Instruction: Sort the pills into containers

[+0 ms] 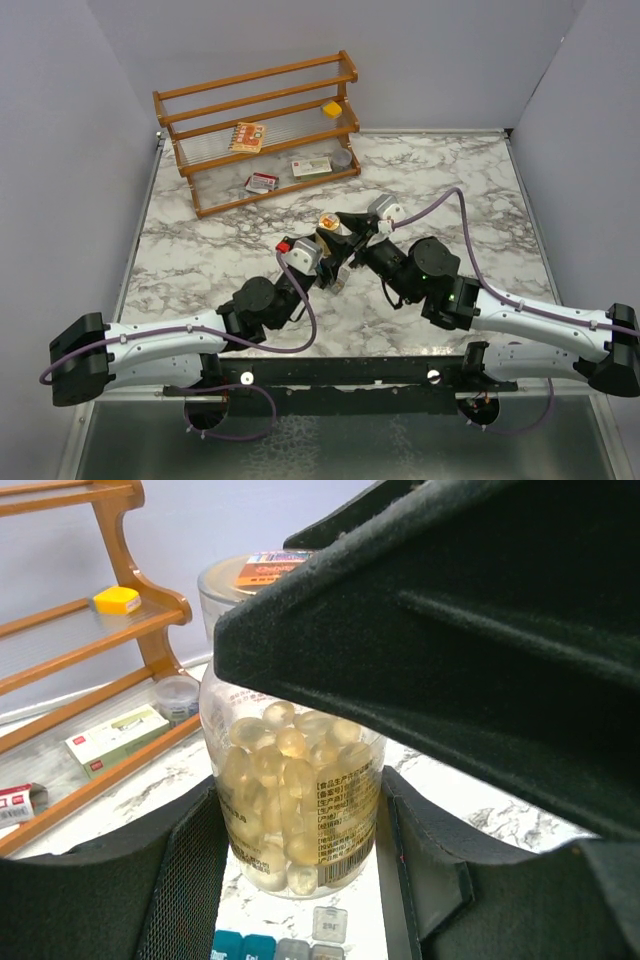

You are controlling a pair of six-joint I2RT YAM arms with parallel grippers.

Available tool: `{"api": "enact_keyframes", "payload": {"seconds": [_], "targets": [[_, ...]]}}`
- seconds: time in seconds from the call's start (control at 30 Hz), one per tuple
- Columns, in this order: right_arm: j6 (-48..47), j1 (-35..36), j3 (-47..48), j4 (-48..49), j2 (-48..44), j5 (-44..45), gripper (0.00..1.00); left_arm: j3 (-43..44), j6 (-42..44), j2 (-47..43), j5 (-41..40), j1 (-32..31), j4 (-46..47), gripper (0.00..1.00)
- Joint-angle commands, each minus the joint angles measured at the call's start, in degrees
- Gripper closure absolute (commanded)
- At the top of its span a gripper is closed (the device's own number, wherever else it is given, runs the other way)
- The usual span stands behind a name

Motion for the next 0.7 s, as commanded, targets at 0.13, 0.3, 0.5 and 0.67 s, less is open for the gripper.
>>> {"api": "enact_keyframes", "payload": {"seconds": [0.13,0.3,0.5,0.67], "targets": [[0.86,0.94,-1.48,-12.07,0.69,0.94,0.37,0.54,-4.45,-4.97,1.56,0.02,12.65,1.00],[1.06,0.95,-1.69,-12.29,0.54,0.72,0.37,0.46,-4.61,-5.02,1.48,0.02,11.97,1.00],[1.19,0.94,-1.42,-12.10,0.98,-0.87,0.40,0.69,-4.95,-4.81,2.81,0.01,11.47,1.00],[1.04,0.96,-0.40,-12.29,2.29,-2.31,0.40,0.91,-5.30,-4.51,5.86,0.02,11.17,1.00]]}}
